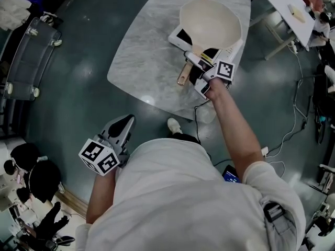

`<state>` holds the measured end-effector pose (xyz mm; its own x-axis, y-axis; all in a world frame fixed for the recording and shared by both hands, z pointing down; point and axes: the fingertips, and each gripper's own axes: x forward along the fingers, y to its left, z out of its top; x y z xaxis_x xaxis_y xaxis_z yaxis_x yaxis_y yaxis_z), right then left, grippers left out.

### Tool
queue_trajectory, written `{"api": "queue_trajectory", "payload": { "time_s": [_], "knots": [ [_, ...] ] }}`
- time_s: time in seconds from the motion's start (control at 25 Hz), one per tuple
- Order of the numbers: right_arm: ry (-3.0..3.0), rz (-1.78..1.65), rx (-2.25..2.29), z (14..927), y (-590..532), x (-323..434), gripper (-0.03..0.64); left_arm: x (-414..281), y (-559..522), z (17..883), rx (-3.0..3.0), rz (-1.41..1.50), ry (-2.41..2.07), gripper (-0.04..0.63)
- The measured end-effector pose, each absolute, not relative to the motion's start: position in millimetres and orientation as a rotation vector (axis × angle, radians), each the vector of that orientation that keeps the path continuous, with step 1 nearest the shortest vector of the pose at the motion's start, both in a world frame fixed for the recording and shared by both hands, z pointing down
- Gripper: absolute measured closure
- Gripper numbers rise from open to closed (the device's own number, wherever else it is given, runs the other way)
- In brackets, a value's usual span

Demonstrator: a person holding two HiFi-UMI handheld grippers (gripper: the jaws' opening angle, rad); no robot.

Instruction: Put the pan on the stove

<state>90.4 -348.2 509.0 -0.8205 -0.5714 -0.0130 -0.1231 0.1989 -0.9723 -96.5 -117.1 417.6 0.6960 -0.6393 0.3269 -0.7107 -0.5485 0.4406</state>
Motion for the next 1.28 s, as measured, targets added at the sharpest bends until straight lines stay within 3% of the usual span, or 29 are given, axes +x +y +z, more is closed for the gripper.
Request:
{"api": "queue_trajectory", "payload": {
  "time_s": [0.56, 0.76, 0.96, 1.16, 1.28],
  "knots": [
    [2.107, -1.532, -0.896, 505.8, -268.1, 137.7, 0.189, -111.5, -83.8, 425.2, 2.437, 0.166, -0.892, 0.575],
    [2.11, -1.51, -0.962, 507.5, -218.8, 138.0, 0.227, -122.5, -64.5, 425.2, 2.443, 0.149, -0.847, 0.575],
    [2.157, -1.472, -1.034, 513.2, -161.3, 126.2, 0.376, -132.3, -37.3, 427.1, 2.474, 0.152, -0.817, 0.575],
    [2.217, -1.467, -1.164, 512.2, -95.7, 104.1, 0.586, -142.7, -6.1, 423.4, 2.513, 0.144, -0.786, 0.575],
    [2.351, -1.411, -1.13, 496.6, -56.4, 74.9, 0.612, -146.2, 12.0, 424.9, 2.522, 0.149, -0.748, 0.577]
  ]
}}
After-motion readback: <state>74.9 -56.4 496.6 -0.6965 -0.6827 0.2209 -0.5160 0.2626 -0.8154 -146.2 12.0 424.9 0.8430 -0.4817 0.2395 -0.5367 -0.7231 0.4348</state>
